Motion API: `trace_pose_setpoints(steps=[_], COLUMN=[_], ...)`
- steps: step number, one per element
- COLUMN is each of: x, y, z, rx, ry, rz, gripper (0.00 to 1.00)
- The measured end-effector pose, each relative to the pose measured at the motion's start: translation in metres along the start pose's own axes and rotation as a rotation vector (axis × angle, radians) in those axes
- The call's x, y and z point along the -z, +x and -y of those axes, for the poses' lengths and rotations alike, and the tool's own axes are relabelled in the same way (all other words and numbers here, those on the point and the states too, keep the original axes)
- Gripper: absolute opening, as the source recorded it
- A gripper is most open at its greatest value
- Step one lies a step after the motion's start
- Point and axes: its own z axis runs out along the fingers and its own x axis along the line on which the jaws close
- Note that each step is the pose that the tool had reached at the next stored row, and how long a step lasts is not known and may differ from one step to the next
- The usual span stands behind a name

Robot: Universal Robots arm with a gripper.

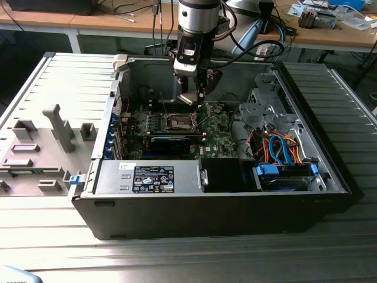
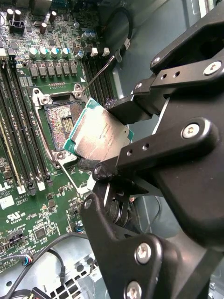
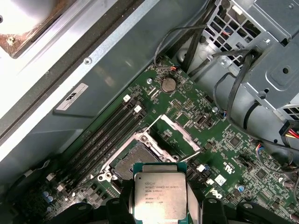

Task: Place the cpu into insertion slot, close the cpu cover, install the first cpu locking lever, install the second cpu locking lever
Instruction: 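Place the cpu into insertion slot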

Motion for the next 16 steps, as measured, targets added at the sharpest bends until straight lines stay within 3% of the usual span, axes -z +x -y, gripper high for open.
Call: trace_pose_setpoints(steps=[16], x=[-0.0013], y=[0.0], z=[0.0001], rx=[-0.023], ry=[0.0009], rz=[0.0018], gripper=[0.54])
